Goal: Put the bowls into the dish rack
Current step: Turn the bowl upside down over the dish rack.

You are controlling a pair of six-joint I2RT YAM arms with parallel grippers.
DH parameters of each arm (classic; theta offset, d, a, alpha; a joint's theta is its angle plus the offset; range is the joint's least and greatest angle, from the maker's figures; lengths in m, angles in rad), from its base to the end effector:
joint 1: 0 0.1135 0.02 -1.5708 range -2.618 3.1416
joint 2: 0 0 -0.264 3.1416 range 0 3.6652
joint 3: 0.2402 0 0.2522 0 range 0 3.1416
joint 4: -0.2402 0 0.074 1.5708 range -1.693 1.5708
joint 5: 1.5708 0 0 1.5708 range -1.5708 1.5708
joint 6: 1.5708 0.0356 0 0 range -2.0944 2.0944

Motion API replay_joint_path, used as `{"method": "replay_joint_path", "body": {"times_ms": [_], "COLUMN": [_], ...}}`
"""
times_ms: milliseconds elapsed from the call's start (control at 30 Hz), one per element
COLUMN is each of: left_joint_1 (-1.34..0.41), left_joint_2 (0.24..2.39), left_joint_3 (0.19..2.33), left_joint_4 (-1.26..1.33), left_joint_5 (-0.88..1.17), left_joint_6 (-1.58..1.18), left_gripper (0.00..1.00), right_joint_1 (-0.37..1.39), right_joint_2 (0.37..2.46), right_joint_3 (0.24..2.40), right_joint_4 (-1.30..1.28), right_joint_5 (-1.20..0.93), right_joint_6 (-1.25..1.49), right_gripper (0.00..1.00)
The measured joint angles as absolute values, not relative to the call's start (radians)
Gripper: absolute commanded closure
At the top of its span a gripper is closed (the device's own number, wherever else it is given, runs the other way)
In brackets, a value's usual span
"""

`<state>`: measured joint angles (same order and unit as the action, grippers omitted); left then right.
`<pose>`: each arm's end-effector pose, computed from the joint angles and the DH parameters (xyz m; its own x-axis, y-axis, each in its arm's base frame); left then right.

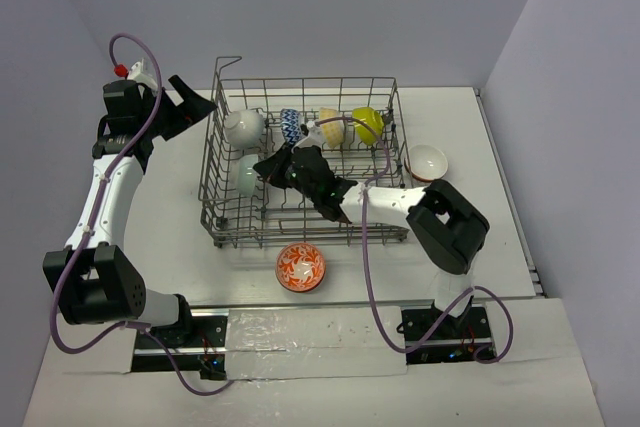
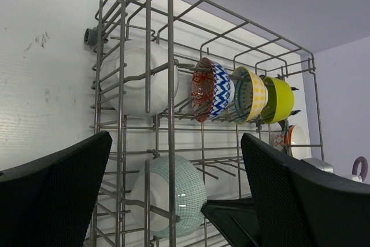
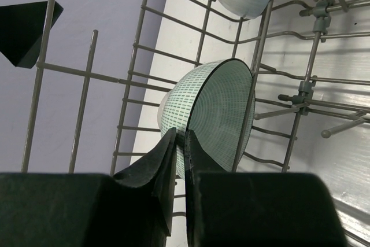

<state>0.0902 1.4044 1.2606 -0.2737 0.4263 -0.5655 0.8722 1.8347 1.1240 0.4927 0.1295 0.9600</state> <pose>0.3246 0.0146 0.3550 -0.4987 -0.5350 -0.6820 0.0322 0.7748 -0.6314 0.2739 0.3189 0.2304 -0.6354 0.5066 -0.5828 -0.2750 0.5568 0.7838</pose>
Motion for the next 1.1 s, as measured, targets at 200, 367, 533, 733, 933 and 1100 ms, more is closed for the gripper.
{"method": "replay_joint_path", "body": {"times_ms": [200, 367, 533, 733, 933, 1100], "left_joint_1": [0.090, 0.090, 0.090, 0.090, 0.090, 0.090], "left_joint_2": [1.404, 1.404, 1.404, 1.404, 1.404, 1.404], "left_joint_3": [1.261, 1.261, 1.261, 1.261, 1.261, 1.261], "left_joint_4": [-0.274, -0.274, -0.273, -0.273, -0.273, -0.273], "left_joint_5": [0.427, 0.430, 0.430, 0.430, 0.430, 0.430], "left_joint_6": [-0.566, -0.566, -0.566, -0.566, -0.566, -0.566], "left_gripper": [0.01, 0.01, 0.01, 0.01, 0.01, 0.01], "right_joint_1": [0.857, 0.839, 0.824, 0.817, 0.815, 0.806], "right_joint_2": [1.835, 1.835, 1.835, 1.835, 1.835, 1.831], "right_joint_3": [1.124, 1.119, 1.103, 1.102, 1.103, 1.145], "right_joint_4": [0.467, 0.414, 0.382, 0.377, 0.375, 0.294], "right_joint_5": [0.138, 0.150, 0.157, 0.147, 0.138, 0.110], "right_joint_6": [0.953, 0.943, 0.937, 0.934, 0.912, 0.820], "right_gripper": [0.81, 0.79, 0.78, 0.77, 0.75, 0.72]}}
